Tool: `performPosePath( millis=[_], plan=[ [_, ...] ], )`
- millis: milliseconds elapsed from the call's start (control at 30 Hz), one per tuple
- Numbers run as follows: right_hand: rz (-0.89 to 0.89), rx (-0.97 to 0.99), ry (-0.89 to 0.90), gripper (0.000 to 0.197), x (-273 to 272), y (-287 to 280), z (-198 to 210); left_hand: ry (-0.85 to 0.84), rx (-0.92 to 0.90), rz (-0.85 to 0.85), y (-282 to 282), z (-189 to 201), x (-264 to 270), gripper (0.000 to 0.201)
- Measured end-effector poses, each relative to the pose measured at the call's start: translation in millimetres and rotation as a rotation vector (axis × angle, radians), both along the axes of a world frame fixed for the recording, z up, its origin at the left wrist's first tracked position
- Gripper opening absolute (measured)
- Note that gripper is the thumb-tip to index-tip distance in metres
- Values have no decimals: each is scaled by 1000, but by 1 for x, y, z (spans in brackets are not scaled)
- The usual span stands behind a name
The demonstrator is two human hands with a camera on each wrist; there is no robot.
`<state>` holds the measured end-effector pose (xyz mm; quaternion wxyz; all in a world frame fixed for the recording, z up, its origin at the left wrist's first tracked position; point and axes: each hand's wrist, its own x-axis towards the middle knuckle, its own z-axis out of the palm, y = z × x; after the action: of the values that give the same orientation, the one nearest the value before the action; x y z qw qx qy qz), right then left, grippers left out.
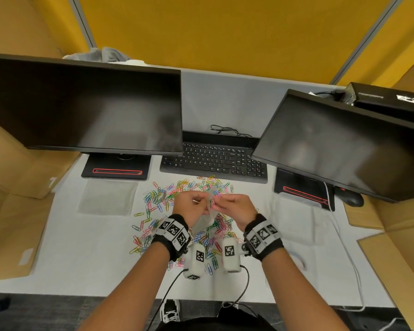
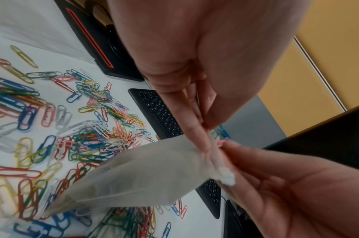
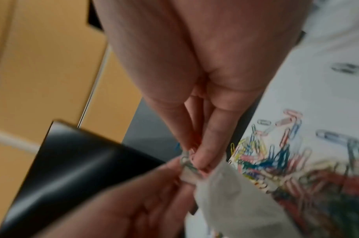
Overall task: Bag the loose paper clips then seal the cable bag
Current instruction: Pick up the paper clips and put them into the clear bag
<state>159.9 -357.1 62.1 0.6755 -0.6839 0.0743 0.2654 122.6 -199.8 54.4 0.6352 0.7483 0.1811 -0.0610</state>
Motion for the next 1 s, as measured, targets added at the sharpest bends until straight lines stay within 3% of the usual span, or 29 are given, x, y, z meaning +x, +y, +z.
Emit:
performPosePath(
  millis=[67, 133, 233, 333, 433, 500, 600, 667, 733, 800, 900, 1000],
  plan=[
    [70, -316, -148, 13, 1, 2, -8, -8, -4, 1, -3, -1, 1, 12],
    [92, -501, -260, 16, 0, 6, -5, -6, -17, 2, -7, 0, 2, 11],
    [175, -665, -439, 16, 0, 12, 2, 12, -33, -20, -14, 0, 1, 11],
    [233, -704, -487, 19, -1, 16, 4, 15, -21, -21, -16, -1, 1, 13],
    [246, -767, -471, 19, -1, 19, 4, 14, -2, -13, -16, 0, 2, 13],
    [350, -785, -481, 19, -3, 18, 6, 11, 10, -9, -15, 0, 1, 13],
    [477, -683, -501, 26, -2, 12, 19, -1, 17, 16, -10, -1, -2, 14],
    [357, -484, -440, 26, 4, -1, 19, -7, 19, 40, -5, -1, -3, 15],
    [72, -327, -332, 25, 15, -22, 4, -6, 17, 76, 2, 0, -4, 15],
    [-15, -554, -299, 27, 24, -46, -21, -1, -5, 121, 11, 1, -5, 15],
    [239, -988, -83, 52, 18, -68, -65, 1, -42, 172, 22, -1, -10, 13],
    [296, -1023, -79, 56, 0, -60, -91, 9, -55, 190, 27, -1, -14, 13]
  ],
)
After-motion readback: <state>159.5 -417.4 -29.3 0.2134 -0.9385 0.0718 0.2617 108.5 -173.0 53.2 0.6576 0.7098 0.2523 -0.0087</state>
